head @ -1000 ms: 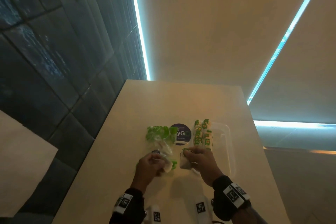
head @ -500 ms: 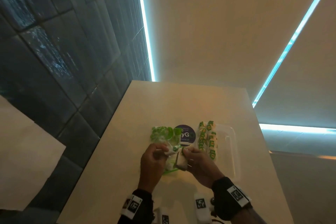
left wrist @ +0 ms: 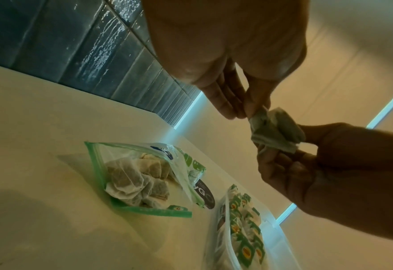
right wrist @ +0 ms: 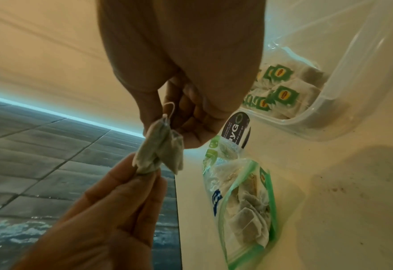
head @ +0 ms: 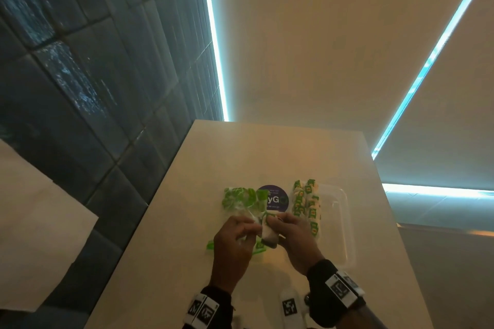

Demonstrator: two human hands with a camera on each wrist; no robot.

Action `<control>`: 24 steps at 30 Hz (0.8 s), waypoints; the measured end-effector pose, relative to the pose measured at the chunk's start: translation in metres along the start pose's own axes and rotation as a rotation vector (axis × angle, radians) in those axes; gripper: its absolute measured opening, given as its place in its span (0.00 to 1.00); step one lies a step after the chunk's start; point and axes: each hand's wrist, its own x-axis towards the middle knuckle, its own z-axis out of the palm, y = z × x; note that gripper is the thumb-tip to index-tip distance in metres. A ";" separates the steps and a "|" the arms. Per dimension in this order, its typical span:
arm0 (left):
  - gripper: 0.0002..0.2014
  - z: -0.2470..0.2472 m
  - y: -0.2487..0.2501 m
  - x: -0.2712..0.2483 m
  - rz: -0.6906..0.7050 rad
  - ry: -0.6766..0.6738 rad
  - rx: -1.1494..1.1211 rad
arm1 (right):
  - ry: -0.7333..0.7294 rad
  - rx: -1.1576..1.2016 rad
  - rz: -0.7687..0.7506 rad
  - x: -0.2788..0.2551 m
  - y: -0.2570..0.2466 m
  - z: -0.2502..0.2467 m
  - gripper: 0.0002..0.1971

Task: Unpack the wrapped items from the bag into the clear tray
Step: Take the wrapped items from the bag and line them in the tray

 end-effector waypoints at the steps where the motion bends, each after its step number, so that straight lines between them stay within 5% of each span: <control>1: 0.13 0.000 0.000 0.000 -0.096 -0.021 -0.090 | 0.012 -0.024 -0.022 0.000 -0.001 0.000 0.10; 4: 0.10 -0.002 0.005 0.007 -0.515 -0.024 -0.459 | -0.003 -0.117 -0.065 0.002 -0.003 -0.002 0.05; 6: 0.07 -0.003 0.006 0.012 -0.648 -0.086 -0.539 | -0.039 -0.189 -0.099 0.003 -0.003 -0.003 0.06; 9: 0.06 -0.003 0.000 0.015 -0.657 -0.199 -0.445 | -0.080 -0.271 -0.118 0.003 -0.001 -0.004 0.09; 14: 0.02 -0.001 -0.009 0.018 -0.749 -0.047 -0.427 | -0.045 -0.121 -0.049 0.004 -0.012 -0.013 0.16; 18: 0.02 0.004 -0.008 0.017 -0.726 -0.017 -0.345 | -0.213 -0.102 0.075 0.002 -0.022 -0.014 0.29; 24: 0.03 0.006 -0.004 0.015 -0.727 -0.088 -0.435 | -0.071 -0.178 0.058 0.007 -0.010 -0.007 0.19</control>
